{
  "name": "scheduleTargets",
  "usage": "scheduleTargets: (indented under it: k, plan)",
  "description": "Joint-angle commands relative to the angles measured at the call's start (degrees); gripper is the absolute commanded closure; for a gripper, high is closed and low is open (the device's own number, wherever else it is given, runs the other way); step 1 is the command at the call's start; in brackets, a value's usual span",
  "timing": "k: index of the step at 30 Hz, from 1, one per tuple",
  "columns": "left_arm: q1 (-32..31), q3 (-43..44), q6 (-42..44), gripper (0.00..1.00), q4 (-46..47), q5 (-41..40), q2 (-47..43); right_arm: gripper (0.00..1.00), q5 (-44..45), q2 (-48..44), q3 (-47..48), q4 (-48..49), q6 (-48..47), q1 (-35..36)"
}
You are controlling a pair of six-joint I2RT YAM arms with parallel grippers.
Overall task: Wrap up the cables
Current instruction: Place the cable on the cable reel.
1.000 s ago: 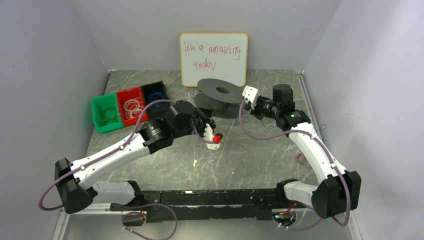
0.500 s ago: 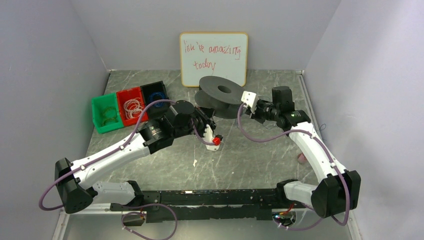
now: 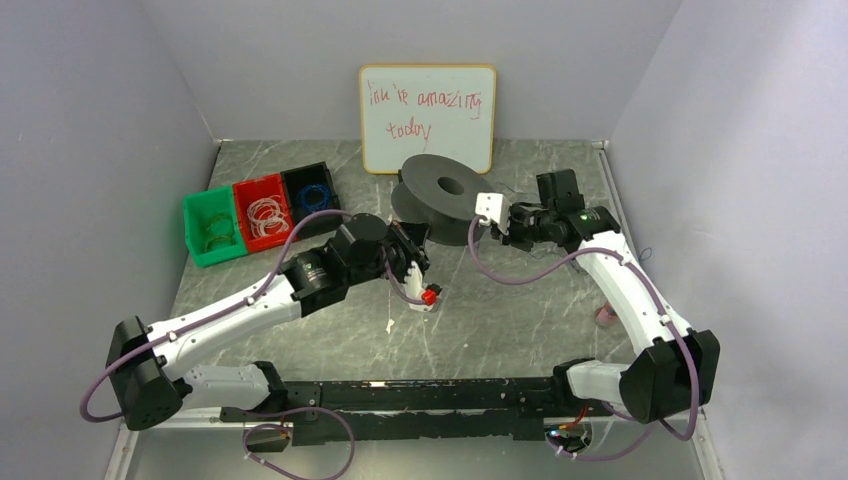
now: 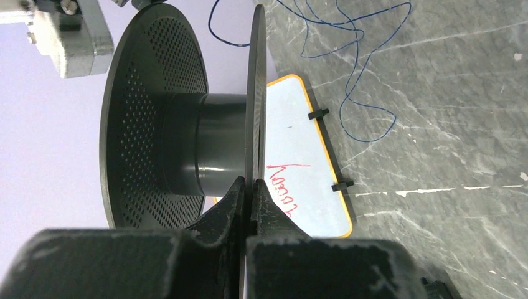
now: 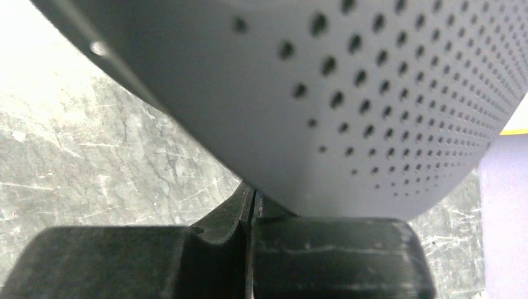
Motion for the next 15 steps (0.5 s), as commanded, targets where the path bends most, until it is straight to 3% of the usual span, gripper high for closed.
scheduleTargets:
  k: [1, 7, 15]
  plan:
    - [-0.3, -1.0, 4.4, 0.98, 14.4, 0.3, -2.7, 1.0, -0.1, -1.4, -0.1, 0.7, -1.8, 1.0]
    - [-0.3, -4.3, 6.5, 0.98, 21.2, -0.4, -2.4, 1.0, 1.4, -4.5, -2.8, 10.6, 6.0, 0.7]
    - [-0.3, -5.3, 5.8, 0.98, 21.3, -0.4, -2.6, 1.0, 2.9, -6.0, -2.3, 17.5, 13.3, -0.2]
